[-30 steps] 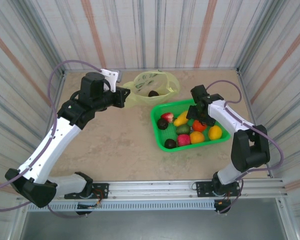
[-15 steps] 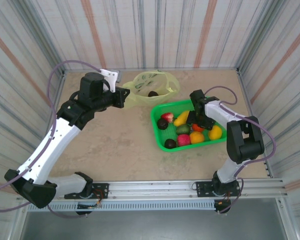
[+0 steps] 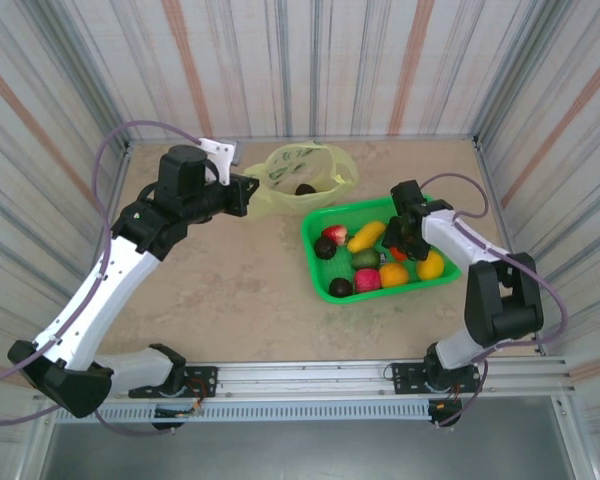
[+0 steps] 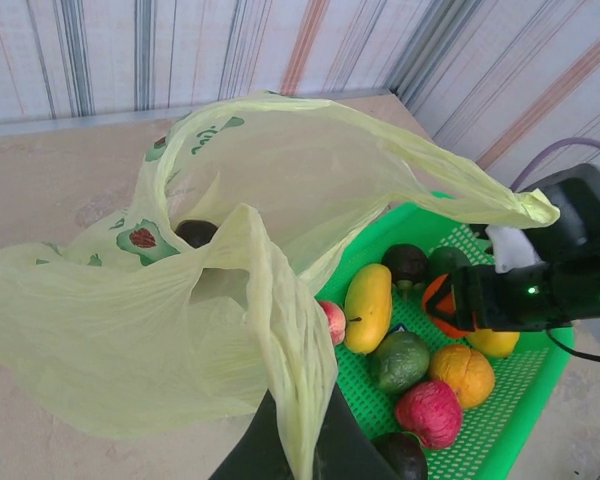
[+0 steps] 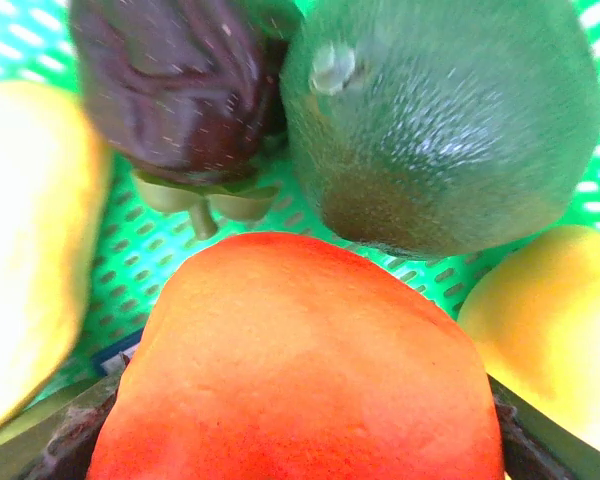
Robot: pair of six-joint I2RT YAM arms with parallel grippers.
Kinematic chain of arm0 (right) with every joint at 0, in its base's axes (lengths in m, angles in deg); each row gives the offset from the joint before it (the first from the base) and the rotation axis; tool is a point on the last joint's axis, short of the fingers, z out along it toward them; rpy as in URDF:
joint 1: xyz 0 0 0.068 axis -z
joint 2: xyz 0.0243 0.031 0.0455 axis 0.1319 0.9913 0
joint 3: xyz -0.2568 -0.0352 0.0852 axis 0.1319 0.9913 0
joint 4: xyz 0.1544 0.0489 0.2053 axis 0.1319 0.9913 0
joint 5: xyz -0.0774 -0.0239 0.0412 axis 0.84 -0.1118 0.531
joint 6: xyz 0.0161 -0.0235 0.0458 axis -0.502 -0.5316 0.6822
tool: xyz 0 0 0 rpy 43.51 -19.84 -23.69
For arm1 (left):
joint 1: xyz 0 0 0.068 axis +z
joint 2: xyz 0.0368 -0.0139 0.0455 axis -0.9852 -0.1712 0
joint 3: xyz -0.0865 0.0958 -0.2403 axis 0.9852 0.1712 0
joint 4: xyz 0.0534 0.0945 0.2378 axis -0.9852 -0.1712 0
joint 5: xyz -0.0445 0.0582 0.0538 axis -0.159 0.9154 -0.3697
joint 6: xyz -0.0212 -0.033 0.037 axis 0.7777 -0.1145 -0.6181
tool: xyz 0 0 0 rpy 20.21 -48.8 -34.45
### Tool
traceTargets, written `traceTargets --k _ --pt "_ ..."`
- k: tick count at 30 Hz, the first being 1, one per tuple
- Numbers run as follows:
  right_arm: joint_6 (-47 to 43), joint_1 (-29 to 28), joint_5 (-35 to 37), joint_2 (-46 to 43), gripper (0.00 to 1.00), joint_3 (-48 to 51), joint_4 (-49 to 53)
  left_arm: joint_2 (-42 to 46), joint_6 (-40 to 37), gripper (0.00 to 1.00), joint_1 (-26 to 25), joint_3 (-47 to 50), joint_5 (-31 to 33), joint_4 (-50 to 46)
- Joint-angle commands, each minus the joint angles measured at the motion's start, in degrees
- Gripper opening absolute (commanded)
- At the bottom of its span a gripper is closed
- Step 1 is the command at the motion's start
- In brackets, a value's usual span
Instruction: Place the fake fruits into the plastic bag and tie a complex knot
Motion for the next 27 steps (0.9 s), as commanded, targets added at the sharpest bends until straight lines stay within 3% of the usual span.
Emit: traceTargets --k 1,7,12,22,27 --pt "-1.2 0.0 -3.8 -6.3 0.68 -0.5 1.1 1.1 -0.9 0.00 -0.2 -1.7 -0.1 -1.2" --pt "-1.9 -1.1 -9.3 -20.5 0.65 -1.9 -2.5 0.8 -1.0 0.00 -0.2 -2.3 -0.1 -1.6" --pt "-4.1 -2.4 -12.1 -25.2 0.63 -12.1 -4.2 0.9 -1.0 0.00 -0.2 -2.4 -0.1 -1.6" --pt "-9.9 -20.9 -13.1 -6.2 0.62 -42.0 -1.3 1.4 -0.2 0.00 -0.2 -1.5 0.1 -1.5" --pt "-9.5 -26.2 -7.8 6.4 0.61 -53.7 4.5 2.4 0.1 0.00 -0.2 -0.6 0.5 -1.2"
